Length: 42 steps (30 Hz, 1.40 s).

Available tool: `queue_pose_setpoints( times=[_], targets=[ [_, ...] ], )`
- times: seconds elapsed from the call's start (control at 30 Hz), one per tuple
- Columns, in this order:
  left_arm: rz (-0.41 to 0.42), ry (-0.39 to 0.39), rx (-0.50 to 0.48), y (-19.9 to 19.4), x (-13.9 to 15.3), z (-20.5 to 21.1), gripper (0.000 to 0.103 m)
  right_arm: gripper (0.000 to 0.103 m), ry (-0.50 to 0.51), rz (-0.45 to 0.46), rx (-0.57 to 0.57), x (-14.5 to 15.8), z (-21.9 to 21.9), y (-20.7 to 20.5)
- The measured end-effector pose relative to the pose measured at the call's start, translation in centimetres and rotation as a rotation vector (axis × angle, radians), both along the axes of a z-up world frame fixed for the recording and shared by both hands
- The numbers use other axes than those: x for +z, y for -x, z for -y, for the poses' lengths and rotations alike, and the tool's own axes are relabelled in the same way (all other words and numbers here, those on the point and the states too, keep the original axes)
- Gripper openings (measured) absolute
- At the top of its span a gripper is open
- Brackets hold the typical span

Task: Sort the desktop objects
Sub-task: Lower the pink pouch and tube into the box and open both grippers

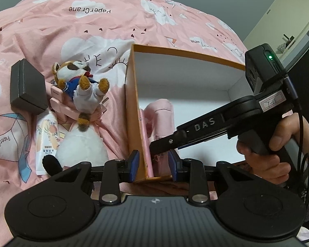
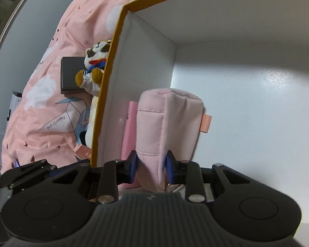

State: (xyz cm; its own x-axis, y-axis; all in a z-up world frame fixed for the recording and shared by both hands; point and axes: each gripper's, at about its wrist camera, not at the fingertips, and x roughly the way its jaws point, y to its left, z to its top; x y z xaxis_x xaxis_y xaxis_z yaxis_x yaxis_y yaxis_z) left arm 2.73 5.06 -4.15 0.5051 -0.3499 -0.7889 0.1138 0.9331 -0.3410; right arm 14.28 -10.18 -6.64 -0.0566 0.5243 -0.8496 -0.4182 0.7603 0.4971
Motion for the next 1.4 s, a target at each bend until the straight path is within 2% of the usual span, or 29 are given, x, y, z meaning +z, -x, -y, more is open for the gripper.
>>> queue_pose_setpoints(
  times=[0.27, 0.37, 0.63, 0.73, 0.8, 0.87, 1.0, 1.17, 1.4],
  targets=[
    [0.003, -0.006, -0.006, 0.1, 0.0, 0.1, 0.034, 0.041, 0.035, 0.126, 0.050, 1.4, -0.2, 1.1],
    [0.006, -0.005, 0.000, 0.1, 0.1, 0.0, 0.034, 0.052, 0.039, 0.175, 0.063, 2.1, -0.4, 1.4],
    [0.010, -0.001, 0.014, 0.2, 0.2, -0.3, 0.034, 0.055, 0.062, 0.283, 0.066, 4.0, -0.2, 2.3],
    [0.012, -0.001, 0.021, 0.2, 0.2, -0.3, 0.034, 0.052, 0.060, 0.306, 0.057, 4.6, 0.2, 2.4],
    [0.013, -0.001, 0.023, 0.2, 0.3, -0.3, 0.034, 0.038, 0.052, 0.315, 0.052, 4.7, 0.4, 2.5],
    [0.014, -0.001, 0.024, 0.2, 0.3, -0.4, 0.034, 0.029, 0.043, 0.300, 0.047, 4.5, 0.4, 2.3],
    [0.016, -0.003, 0.026, 0.2, 0.3, -0.4, 0.034, 0.018, 0.014, 0.280, 0.025, 3.9, 0.3, 2.2],
    [0.011, -0.013, 0.021, 0.2, 0.3, -0.2, 0.034, 0.013, -0.008, 0.230, -0.021, 2.7, 0.6, 1.6],
    [0.012, -0.015, 0.025, 0.3, 0.4, -0.1, 0.034, 0.012, 0.005, 0.246, -0.025, 2.5, 0.6, 1.8]
  ],
)
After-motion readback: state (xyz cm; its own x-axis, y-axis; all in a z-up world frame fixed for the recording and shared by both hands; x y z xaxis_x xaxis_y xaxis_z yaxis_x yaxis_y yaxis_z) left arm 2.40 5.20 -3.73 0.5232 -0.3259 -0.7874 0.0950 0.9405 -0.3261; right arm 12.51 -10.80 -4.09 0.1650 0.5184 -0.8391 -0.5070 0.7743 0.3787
